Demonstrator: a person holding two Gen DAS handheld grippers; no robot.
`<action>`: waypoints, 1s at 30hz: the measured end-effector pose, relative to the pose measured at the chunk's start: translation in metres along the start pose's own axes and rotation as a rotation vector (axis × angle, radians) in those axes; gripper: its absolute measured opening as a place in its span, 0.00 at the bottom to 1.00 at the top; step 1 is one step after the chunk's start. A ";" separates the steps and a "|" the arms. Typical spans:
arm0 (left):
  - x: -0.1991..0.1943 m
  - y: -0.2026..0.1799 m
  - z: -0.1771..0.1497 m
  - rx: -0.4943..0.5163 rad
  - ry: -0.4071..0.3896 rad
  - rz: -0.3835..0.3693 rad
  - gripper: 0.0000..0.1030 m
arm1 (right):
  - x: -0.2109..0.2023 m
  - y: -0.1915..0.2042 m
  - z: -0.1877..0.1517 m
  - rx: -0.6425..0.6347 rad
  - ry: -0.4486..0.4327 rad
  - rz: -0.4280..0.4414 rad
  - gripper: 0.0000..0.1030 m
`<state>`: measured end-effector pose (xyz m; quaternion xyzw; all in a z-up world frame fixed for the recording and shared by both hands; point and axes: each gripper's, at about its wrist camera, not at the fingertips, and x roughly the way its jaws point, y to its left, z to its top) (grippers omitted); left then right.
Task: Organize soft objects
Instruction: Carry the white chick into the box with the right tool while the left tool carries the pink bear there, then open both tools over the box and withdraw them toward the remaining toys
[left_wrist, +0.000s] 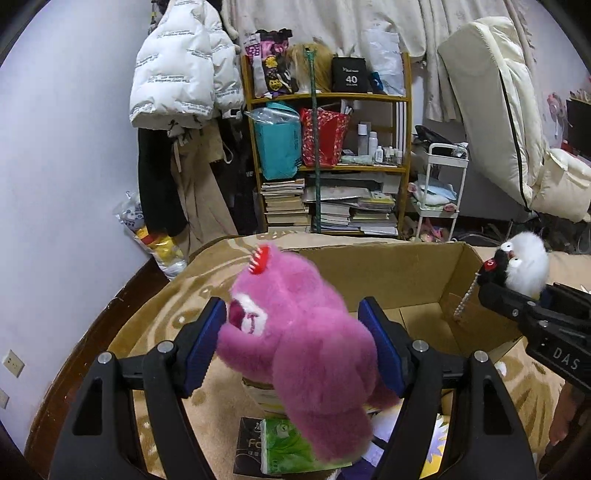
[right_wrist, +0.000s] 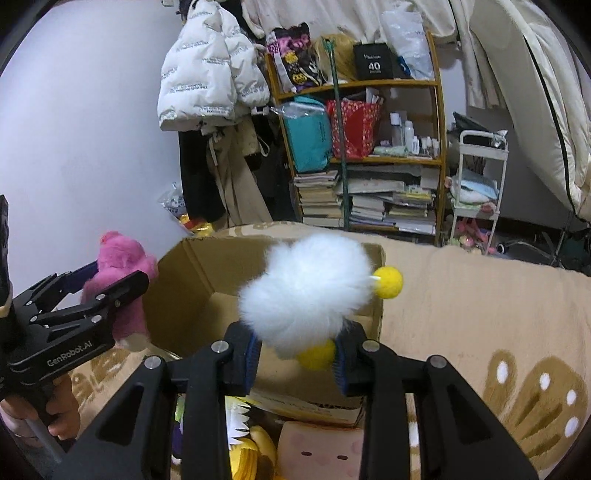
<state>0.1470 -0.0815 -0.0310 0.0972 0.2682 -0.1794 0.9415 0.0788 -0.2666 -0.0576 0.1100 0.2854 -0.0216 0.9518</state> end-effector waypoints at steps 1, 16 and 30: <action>0.000 -0.003 0.001 0.007 -0.008 -0.002 0.71 | 0.001 -0.001 0.000 0.001 0.004 -0.001 0.34; 0.004 0.001 -0.001 -0.012 0.015 0.000 0.71 | 0.002 -0.006 -0.005 0.013 0.025 0.013 0.50; -0.029 0.019 -0.006 -0.025 0.008 0.052 0.97 | -0.036 0.008 -0.007 -0.002 -0.062 0.006 0.96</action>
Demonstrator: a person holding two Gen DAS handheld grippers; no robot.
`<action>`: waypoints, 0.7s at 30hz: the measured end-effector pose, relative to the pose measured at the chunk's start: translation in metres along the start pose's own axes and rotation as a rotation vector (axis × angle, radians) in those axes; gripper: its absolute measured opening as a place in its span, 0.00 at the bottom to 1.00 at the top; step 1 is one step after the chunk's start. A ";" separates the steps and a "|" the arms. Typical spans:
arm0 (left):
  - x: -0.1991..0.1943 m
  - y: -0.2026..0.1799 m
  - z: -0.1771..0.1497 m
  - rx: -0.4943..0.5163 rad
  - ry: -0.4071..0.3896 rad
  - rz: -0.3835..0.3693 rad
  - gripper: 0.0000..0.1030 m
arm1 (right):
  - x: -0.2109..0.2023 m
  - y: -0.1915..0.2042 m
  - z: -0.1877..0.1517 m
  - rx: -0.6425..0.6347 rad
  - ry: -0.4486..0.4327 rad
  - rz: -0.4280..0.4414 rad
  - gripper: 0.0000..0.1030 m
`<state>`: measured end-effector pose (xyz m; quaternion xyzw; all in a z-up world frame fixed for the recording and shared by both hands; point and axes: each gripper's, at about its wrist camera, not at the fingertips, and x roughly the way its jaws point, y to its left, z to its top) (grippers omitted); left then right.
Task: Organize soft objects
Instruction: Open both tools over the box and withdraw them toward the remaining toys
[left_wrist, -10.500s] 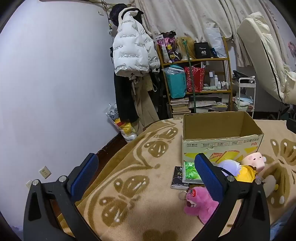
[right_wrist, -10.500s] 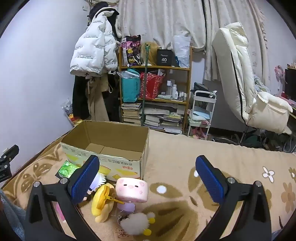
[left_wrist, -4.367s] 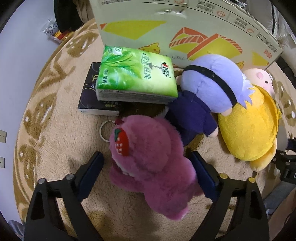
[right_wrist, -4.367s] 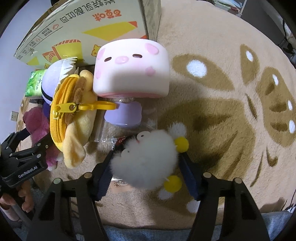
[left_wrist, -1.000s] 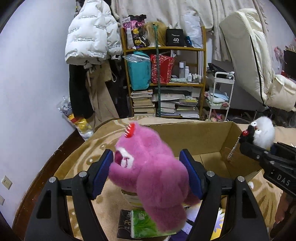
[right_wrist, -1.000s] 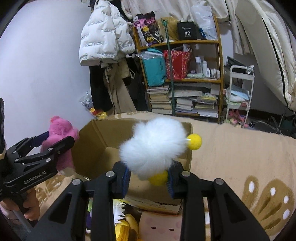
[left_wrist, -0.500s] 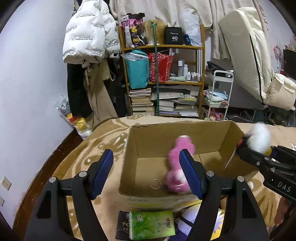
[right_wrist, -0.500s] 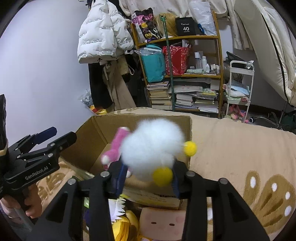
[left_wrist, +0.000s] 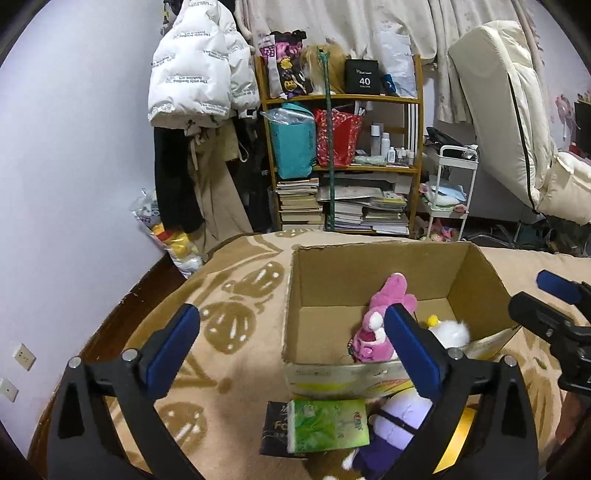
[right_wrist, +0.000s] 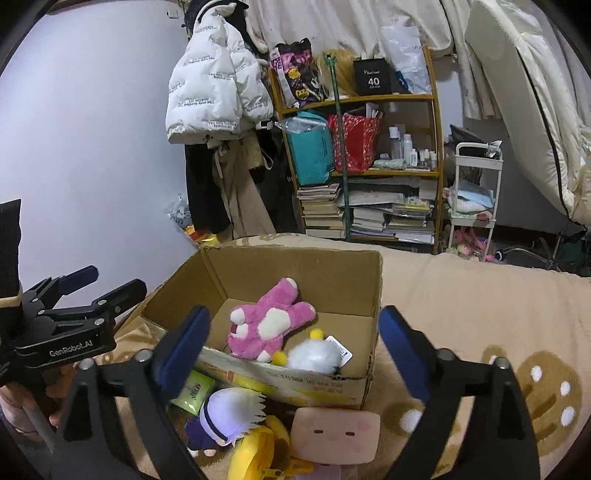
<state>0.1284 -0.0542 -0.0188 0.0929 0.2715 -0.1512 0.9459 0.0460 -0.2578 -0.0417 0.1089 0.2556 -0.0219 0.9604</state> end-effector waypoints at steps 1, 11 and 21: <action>-0.003 0.001 -0.001 -0.003 0.002 0.002 0.97 | -0.002 0.001 0.000 -0.001 -0.002 0.000 0.96; -0.029 0.016 -0.011 -0.029 0.031 0.016 0.98 | -0.028 0.003 -0.004 0.013 -0.012 -0.014 1.00; -0.053 0.027 -0.024 -0.031 0.066 0.030 0.98 | -0.053 0.000 -0.012 0.010 0.010 -0.061 1.00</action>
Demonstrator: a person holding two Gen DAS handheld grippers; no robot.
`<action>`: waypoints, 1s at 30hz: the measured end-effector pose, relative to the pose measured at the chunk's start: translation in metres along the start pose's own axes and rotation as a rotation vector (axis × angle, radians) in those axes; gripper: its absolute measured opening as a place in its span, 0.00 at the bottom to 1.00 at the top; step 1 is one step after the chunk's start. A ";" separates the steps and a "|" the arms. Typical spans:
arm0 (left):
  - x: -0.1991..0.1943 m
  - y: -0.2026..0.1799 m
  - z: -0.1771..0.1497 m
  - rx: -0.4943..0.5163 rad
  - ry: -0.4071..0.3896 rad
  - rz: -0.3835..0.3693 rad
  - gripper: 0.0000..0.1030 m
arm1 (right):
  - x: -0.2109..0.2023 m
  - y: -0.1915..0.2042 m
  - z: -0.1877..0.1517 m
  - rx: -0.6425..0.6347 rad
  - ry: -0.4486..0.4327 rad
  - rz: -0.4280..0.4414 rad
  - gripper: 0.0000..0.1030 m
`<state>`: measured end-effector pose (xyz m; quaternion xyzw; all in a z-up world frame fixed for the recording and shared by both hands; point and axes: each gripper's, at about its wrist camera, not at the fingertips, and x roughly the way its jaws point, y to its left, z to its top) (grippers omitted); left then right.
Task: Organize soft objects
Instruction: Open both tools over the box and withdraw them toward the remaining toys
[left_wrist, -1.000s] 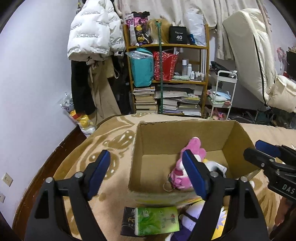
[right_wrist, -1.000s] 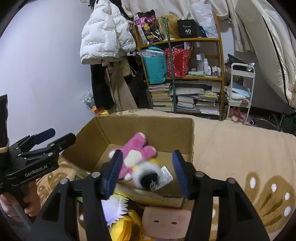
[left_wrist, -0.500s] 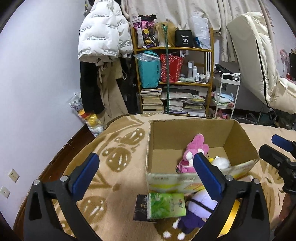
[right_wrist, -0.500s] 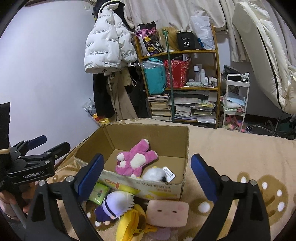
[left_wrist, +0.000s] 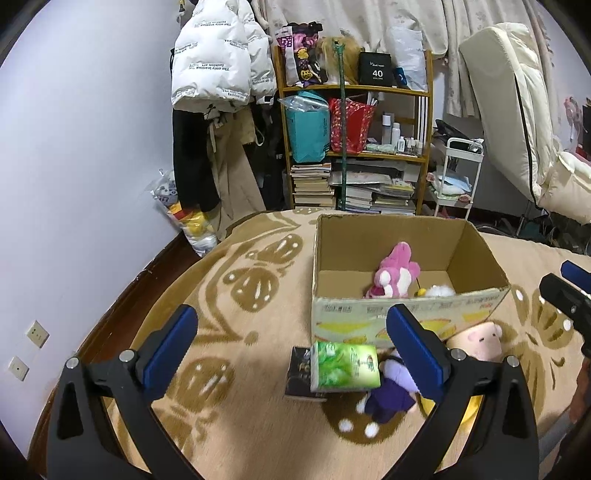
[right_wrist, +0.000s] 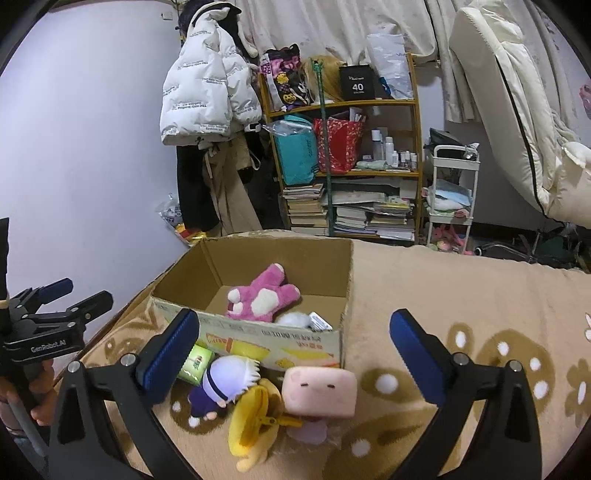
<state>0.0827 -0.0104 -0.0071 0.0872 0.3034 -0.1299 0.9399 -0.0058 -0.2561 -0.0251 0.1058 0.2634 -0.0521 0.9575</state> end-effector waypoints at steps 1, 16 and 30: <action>-0.003 0.001 -0.002 0.000 0.003 0.002 0.98 | -0.003 -0.001 -0.001 0.004 0.004 -0.003 1.00; -0.014 0.007 -0.016 -0.022 0.037 0.014 0.98 | -0.018 -0.001 -0.013 0.002 0.032 -0.037 1.00; 0.009 0.005 -0.020 -0.012 0.078 0.015 0.98 | 0.004 -0.006 -0.016 0.015 0.080 -0.048 1.00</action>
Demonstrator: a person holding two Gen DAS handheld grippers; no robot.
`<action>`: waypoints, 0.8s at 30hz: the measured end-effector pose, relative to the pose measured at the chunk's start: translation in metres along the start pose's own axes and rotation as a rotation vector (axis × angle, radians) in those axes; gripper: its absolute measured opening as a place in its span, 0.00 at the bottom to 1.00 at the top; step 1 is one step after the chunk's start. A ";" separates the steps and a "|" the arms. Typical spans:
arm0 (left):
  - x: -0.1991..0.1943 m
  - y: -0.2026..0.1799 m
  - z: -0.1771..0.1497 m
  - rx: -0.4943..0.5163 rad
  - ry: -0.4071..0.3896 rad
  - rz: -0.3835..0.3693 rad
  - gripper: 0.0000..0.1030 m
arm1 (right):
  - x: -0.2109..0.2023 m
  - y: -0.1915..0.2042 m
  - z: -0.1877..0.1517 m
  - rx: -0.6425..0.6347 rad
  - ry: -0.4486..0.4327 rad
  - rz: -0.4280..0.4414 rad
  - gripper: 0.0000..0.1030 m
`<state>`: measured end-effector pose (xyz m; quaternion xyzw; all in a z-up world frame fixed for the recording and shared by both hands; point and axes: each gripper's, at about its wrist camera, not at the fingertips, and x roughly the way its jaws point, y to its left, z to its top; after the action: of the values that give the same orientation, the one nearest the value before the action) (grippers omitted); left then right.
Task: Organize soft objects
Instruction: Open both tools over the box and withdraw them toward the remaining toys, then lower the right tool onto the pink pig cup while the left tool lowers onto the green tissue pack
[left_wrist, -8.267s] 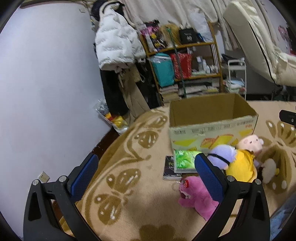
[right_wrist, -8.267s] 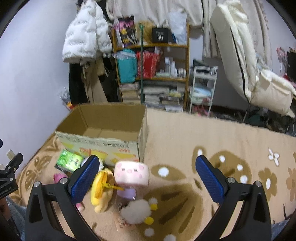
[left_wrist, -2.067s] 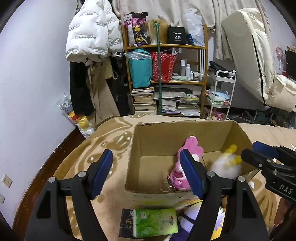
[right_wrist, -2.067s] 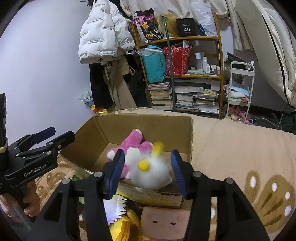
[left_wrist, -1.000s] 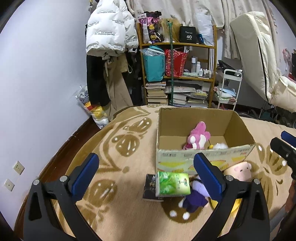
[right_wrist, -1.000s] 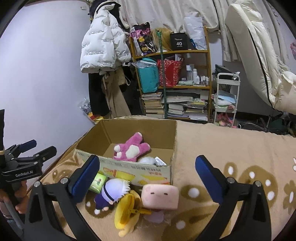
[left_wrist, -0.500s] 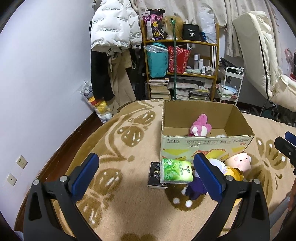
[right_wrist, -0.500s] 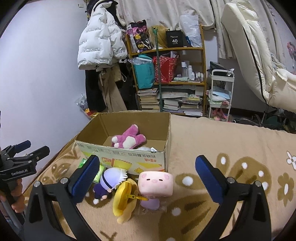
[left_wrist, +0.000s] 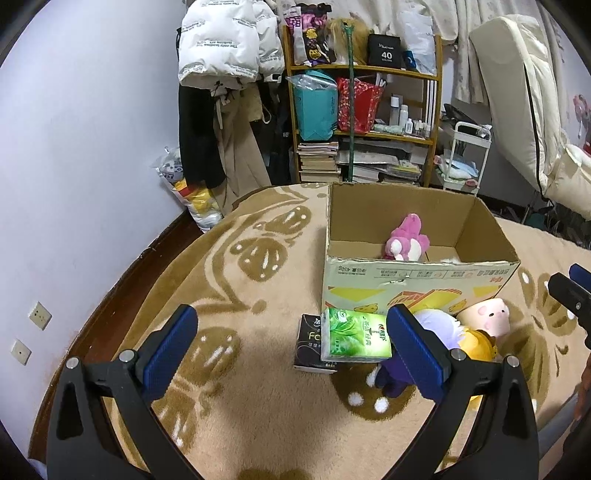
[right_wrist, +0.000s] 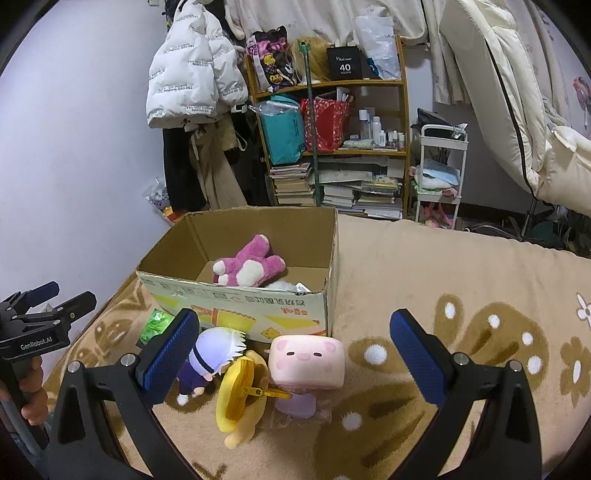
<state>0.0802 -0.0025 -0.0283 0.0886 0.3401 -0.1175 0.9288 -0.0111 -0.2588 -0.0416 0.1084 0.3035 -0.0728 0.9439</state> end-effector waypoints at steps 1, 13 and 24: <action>0.003 -0.002 0.000 0.007 0.001 -0.001 0.98 | 0.002 0.000 0.000 0.000 0.005 -0.001 1.00; 0.033 -0.027 0.001 0.083 0.044 -0.035 0.98 | 0.035 -0.002 -0.006 0.004 0.103 -0.014 1.00; 0.064 -0.056 -0.005 0.176 0.081 -0.013 0.98 | 0.061 -0.007 -0.009 0.028 0.167 -0.014 1.00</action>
<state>0.1089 -0.0651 -0.0782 0.1722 0.3661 -0.1491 0.9023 0.0318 -0.2676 -0.0862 0.1250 0.3808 -0.0743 0.9131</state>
